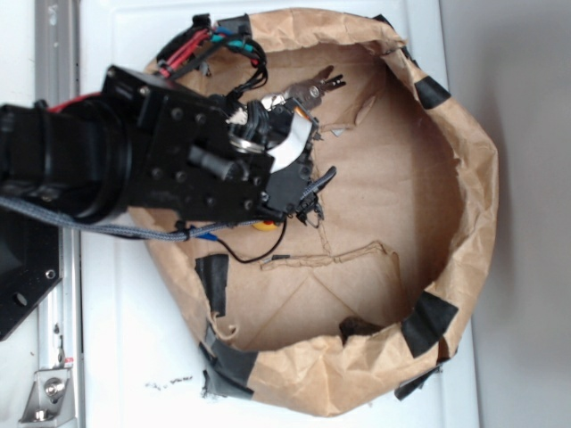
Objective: Grab the silver keys.
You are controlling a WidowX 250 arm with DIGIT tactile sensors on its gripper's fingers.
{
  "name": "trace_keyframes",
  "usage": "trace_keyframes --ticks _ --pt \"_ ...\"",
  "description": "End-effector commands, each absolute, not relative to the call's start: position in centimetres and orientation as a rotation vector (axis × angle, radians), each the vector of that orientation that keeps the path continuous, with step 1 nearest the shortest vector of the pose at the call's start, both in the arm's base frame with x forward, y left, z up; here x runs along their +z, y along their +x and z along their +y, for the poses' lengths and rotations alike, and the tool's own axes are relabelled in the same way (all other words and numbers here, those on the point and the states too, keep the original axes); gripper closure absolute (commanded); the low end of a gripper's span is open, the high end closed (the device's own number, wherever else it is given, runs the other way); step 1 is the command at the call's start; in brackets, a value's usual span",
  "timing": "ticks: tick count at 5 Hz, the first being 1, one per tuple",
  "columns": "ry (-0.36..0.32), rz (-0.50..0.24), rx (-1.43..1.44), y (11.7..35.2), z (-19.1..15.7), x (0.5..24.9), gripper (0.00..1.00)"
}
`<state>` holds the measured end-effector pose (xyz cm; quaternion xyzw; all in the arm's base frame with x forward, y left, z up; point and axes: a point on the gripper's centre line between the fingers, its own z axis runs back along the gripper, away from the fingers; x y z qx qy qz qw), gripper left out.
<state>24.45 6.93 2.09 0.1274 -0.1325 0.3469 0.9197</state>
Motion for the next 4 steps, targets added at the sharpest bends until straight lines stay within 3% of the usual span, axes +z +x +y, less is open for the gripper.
trace_keyframes --ticks 1,2,3,4 --pt "0.256 -0.297 0.731 24.2 7.3 2.8 1.0" --pt "0.249 -0.283 0.722 24.2 7.2 2.8 1.0" --pt "0.186 -0.191 0.706 24.3 7.4 2.9 1.0" --pt "-0.045 -0.086 0.76 26.2 4.0 7.7 1.0"
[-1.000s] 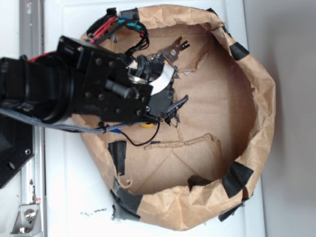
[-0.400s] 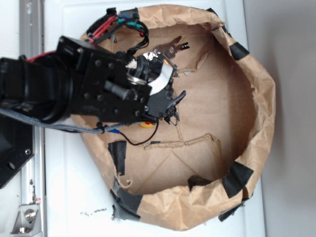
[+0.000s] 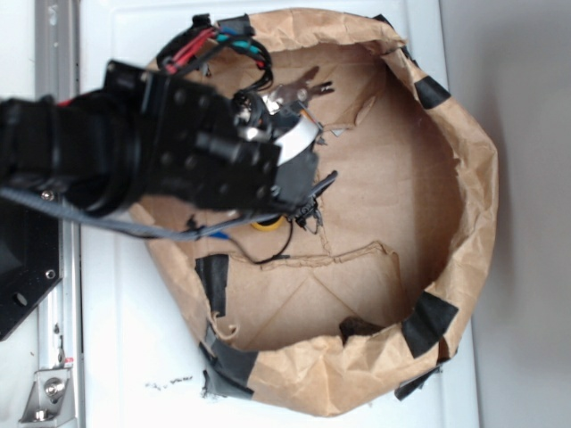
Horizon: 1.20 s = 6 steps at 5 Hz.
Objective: Grab the silver keys.
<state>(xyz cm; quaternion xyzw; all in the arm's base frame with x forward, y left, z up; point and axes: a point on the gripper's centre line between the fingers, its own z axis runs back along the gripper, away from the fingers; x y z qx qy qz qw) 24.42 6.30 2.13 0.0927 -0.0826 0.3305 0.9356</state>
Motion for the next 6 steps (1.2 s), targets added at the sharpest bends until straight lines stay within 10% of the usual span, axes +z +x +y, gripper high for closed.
trace_keyframes --ticks 1,2,5,6 --pt "-0.345 -0.144 0.649 26.1 3.0 13.3 1.0" --pt "-0.325 -0.195 0.52 26.1 1.0 18.3 1.0" --pt "-0.028 -0.316 0.628 26.7 1.2 17.4 1.0" --pt "-0.062 -0.279 0.53 26.3 1.5 17.1 1.0"
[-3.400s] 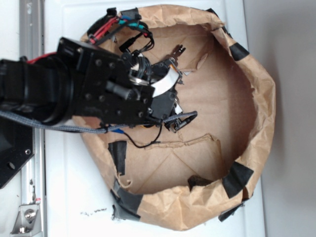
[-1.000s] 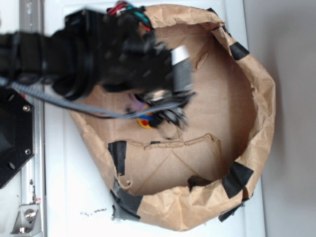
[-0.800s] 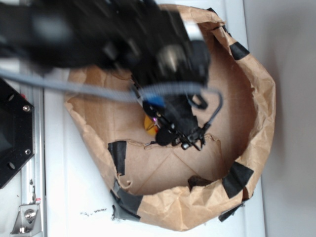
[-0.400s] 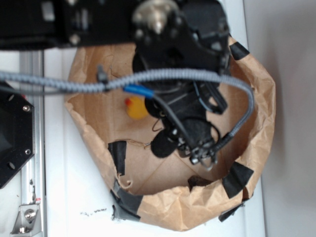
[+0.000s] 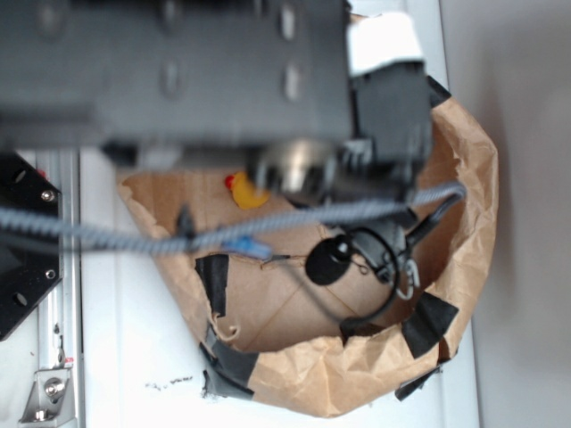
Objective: Grab the silver keys.
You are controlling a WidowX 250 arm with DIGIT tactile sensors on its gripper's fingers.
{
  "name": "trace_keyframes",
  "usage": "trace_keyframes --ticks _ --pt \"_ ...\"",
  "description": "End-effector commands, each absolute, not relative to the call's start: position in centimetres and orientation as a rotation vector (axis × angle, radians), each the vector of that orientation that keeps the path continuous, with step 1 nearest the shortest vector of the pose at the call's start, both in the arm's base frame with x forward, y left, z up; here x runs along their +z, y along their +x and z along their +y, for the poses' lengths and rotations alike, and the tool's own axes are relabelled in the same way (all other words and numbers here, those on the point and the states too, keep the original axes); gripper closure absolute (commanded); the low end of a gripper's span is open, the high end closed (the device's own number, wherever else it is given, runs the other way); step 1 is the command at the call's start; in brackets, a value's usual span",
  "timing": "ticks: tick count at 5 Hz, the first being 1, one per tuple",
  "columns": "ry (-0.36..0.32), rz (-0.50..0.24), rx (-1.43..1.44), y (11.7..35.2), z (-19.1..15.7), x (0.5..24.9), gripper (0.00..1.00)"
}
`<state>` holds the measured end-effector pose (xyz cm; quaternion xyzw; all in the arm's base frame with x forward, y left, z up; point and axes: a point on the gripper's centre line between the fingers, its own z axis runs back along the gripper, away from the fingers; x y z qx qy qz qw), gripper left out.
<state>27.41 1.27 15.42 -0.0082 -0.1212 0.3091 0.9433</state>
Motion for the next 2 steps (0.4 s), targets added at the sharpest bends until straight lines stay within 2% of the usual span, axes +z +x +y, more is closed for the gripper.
trace_keyframes --ticks 1,2 --pt "-0.071 -0.361 0.562 26.91 1.43 16.06 1.0" --pt "-0.035 -0.387 0.552 27.59 1.4 15.27 1.0"
